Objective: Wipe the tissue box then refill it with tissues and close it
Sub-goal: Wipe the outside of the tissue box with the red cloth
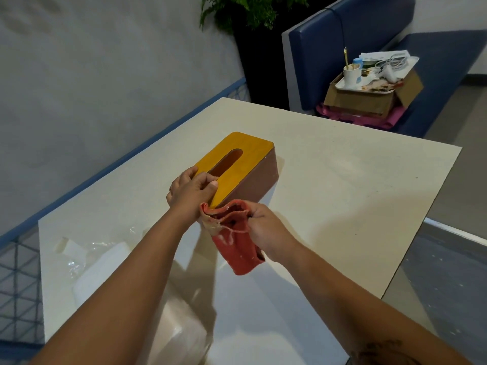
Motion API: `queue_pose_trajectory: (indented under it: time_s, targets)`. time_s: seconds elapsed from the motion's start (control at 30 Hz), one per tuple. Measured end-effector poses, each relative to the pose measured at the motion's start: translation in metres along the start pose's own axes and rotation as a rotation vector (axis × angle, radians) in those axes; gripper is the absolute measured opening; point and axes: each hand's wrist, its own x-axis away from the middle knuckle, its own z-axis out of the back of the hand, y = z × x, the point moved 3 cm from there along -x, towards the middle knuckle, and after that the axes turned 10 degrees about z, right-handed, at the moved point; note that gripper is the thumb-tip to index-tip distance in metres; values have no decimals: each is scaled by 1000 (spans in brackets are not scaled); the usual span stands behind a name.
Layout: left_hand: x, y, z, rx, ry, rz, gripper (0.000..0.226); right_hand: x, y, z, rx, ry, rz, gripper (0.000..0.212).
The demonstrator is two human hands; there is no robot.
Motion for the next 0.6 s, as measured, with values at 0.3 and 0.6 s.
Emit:
queue_pose_trajectory:
  time_s: [0.3, 0.6]
  targets:
    - [-3, -1, -2, -29, 28, -16, 23, -5, -16, 95, -339, 602, 56, 48]
    - [-2, -2, -2, -34, 24, -25, 14, -36, -19, 107, 120, 732, 65, 35]
